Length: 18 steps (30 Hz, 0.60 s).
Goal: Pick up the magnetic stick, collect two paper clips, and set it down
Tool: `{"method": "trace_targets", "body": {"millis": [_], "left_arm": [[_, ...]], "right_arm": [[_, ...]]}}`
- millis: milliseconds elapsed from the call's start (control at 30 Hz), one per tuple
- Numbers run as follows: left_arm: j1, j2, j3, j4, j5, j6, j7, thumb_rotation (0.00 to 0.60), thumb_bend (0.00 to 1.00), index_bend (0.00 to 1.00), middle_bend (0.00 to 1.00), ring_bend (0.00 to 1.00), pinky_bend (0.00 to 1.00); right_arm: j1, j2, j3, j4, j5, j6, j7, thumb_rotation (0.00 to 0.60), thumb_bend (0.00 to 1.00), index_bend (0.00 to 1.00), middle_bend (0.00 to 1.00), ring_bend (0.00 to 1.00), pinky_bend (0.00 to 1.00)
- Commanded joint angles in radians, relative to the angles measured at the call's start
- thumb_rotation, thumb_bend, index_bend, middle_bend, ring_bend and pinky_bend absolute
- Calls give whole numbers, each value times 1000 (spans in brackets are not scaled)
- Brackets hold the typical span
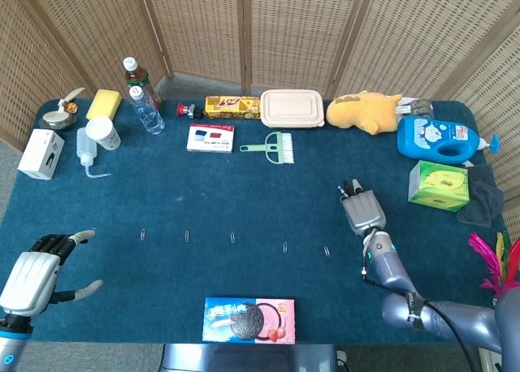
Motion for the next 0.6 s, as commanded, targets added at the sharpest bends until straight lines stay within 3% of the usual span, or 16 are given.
{"method": "trace_targets", "body": {"millis": [33,600], "left_arm": [[0,-1,1,2,0,0,-1,441,202,220,328,297,237],[2,-6,1,9,10,11,-7,441,202,220,328,297,237]], "right_arm": [[3,-6,-3,14,0,-2,-3,599,307,346,0,46,415],[14,-22,3,107,23,-18,3,599,308,344,0,46,415]]}}
